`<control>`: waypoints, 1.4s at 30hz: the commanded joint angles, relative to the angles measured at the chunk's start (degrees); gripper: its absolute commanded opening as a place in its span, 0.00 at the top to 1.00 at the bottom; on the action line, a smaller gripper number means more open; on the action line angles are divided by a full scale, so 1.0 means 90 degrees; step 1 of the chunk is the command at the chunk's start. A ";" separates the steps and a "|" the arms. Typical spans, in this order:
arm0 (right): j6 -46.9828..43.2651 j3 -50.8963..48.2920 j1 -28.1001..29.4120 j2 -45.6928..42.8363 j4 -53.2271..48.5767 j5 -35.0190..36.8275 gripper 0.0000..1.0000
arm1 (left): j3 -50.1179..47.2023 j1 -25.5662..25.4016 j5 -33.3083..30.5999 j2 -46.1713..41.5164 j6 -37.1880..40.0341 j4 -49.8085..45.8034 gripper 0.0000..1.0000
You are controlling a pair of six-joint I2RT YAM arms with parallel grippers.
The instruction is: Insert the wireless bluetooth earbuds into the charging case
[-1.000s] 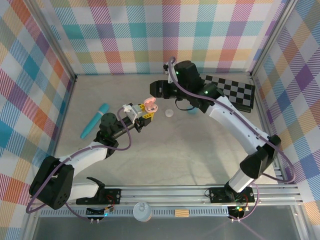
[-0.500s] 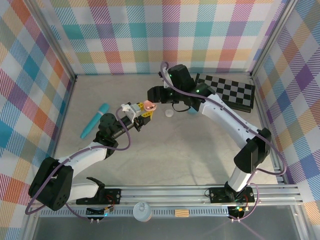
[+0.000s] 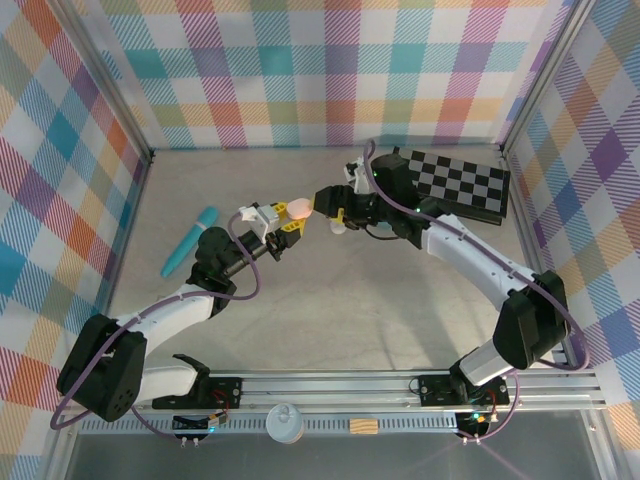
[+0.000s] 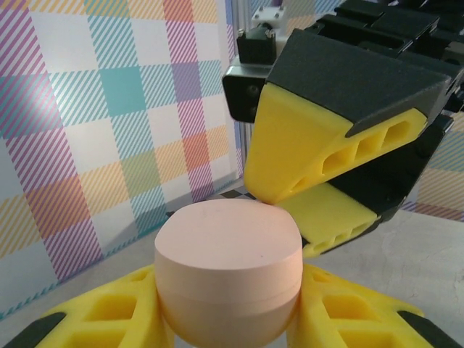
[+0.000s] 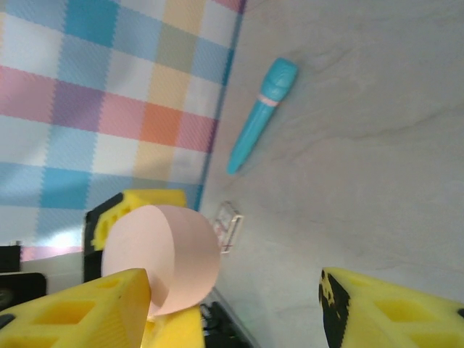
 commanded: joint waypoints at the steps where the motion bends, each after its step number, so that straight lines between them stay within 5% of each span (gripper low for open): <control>1: 0.1121 -0.0216 0.0046 0.0140 0.1703 -0.0976 0.37 | 0.0148 -0.0068 0.0130 -0.0150 -0.0074 0.0301 0.64; 10: 0.2365 -0.0354 0.0046 0.0630 0.3132 -0.1647 0.46 | 0.0146 -0.0068 0.0087 -0.0146 -0.0062 0.0299 0.64; 22: 0.2657 -0.0530 0.0023 0.0650 0.3334 -0.1442 0.79 | 0.0173 -0.0068 0.0101 -0.0051 0.0037 0.0129 0.61; 29: 0.1912 -0.0529 -0.0100 0.0391 0.2498 -0.0949 0.83 | 0.0124 -0.0068 0.0145 -0.0382 0.0350 -0.0534 0.26; 42: 0.0693 -0.1624 -0.0795 0.0162 0.1321 0.0242 0.83 | -0.0161 -0.0097 0.0503 -0.0989 0.0615 -0.2372 0.04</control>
